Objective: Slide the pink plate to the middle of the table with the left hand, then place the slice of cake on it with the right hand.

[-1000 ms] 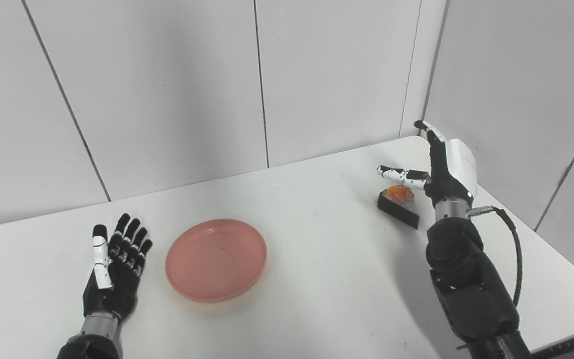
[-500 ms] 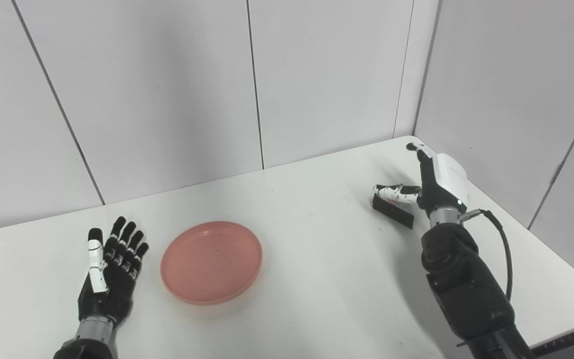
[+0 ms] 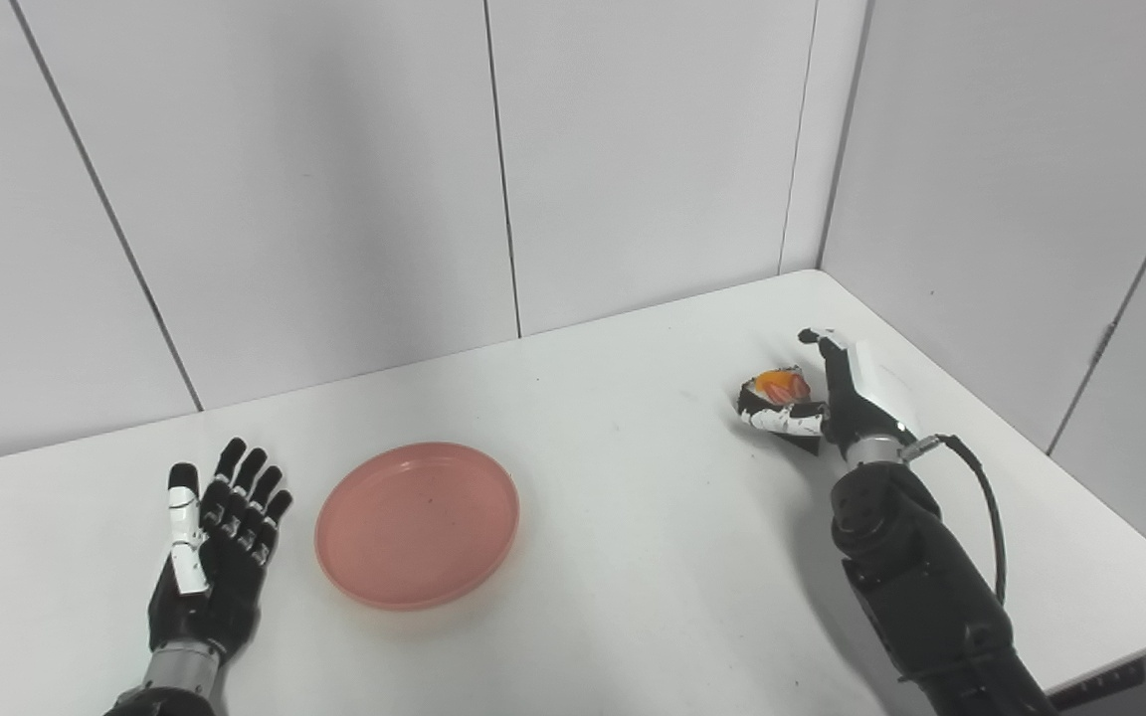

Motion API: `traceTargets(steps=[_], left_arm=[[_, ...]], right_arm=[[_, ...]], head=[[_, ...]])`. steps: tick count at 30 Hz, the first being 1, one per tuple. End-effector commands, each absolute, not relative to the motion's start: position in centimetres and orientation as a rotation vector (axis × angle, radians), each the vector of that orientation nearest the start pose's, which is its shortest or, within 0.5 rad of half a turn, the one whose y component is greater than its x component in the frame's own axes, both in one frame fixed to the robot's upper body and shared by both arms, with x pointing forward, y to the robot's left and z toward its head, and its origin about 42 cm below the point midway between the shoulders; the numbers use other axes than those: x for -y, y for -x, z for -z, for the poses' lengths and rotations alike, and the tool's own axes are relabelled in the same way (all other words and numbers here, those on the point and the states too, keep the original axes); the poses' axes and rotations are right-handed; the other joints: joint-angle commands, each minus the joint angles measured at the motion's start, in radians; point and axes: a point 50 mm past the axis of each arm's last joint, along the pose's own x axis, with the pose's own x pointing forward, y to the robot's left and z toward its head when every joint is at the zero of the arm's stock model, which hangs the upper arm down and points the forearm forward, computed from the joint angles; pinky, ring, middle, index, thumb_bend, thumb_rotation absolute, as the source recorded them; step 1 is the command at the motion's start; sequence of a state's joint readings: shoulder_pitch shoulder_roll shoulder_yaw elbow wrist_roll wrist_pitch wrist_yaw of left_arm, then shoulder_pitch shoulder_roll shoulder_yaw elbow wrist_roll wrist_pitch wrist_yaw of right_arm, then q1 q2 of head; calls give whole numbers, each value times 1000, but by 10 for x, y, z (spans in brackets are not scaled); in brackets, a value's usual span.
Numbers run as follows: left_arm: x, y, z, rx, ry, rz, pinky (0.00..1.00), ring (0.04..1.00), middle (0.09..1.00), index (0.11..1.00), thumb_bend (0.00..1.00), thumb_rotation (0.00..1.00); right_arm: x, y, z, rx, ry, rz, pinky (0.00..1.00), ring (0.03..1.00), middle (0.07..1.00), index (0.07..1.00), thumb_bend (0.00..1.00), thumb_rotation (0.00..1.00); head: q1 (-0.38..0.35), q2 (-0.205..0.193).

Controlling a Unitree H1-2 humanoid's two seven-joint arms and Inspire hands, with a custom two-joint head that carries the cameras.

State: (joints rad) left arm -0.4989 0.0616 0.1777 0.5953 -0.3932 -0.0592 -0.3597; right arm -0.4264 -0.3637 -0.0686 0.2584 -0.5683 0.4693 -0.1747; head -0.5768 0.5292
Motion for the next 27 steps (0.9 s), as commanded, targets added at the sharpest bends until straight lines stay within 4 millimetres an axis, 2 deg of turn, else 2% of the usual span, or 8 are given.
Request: traceTargets(steps=[1,3,12,16,20,27], left_arm=[[-223,-427,-108,0,385,257,1000,1000,1000,1000,702,1000],[-221,-426,-109,2,385,263,1000,1000,1000,1000,697,1000],[-215,-422,-112,7,362,267,1000,1000,1000,1000,718,1000],[-215,-422,-110,5,358,272,1000,1000,1000,1000,728,1000],[-215,-421,-111,7,350,277,1000,1000,1000,1000,733,1000],[-213,-420,-112,6,349,280,1000,1000,1000,1000,736,1000]], right_arm=[[362,-424,-213,-104,882,534,758,880,910,826,827,281],[362,-426,-208,-107,890,536,769,880,906,825,824,275],[365,-433,-188,-83,895,563,700,834,867,798,767,208],[365,-433,-181,-34,846,577,666,810,848,783,725,114],[365,-434,-175,14,817,591,598,720,815,766,664,17],[366,-435,-172,43,802,597,569,657,737,720,585,0]], head=[[3,4],[8,4],[17,4],[20,5],[23,5],[25,7]])
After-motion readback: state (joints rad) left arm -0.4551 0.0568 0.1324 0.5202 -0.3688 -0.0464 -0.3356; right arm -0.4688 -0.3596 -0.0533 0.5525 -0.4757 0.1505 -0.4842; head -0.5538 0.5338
